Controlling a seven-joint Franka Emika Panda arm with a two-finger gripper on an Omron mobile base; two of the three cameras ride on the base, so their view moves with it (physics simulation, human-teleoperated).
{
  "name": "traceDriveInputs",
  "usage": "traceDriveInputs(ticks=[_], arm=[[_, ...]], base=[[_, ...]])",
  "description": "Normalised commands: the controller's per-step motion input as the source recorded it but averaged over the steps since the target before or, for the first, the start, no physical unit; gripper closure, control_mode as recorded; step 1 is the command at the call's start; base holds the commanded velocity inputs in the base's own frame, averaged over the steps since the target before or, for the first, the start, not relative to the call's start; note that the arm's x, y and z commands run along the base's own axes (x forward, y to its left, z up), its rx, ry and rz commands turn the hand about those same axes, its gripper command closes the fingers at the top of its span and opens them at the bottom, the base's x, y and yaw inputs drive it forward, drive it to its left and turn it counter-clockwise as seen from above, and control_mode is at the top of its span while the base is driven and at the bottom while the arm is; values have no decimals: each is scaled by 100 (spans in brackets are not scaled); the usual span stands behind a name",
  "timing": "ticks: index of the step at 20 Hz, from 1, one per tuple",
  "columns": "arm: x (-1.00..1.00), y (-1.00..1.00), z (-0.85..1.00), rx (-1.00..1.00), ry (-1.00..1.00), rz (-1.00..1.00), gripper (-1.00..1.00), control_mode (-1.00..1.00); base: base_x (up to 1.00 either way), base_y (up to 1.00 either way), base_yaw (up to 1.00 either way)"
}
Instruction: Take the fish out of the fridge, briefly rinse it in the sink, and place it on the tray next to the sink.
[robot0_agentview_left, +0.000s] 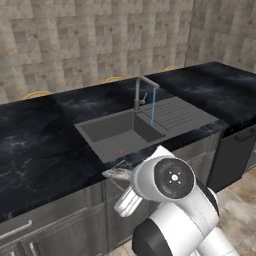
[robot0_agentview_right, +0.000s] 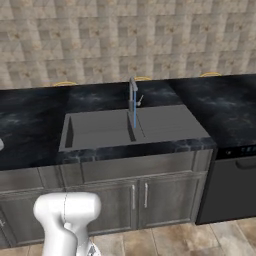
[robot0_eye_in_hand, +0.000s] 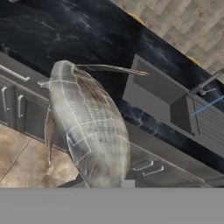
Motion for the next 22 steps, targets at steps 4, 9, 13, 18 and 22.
traceDriveInputs(ticks=[4, 9, 13, 18, 22], arm=[[0, 0, 0, 0, 0, 0, 100, 100], [0, 0, 0, 0, 0, 0, 100, 100], [0, 0, 0, 0, 0, 0, 100, 100], [0, 0, 0, 0, 0, 0, 100, 100], [0, 0, 0, 0, 0, 0, 100, 100]], base=[[0, 28, 0], [0, 94, 4], [0, 94, 1], [0, 79, 0], [0, 53, 0]])
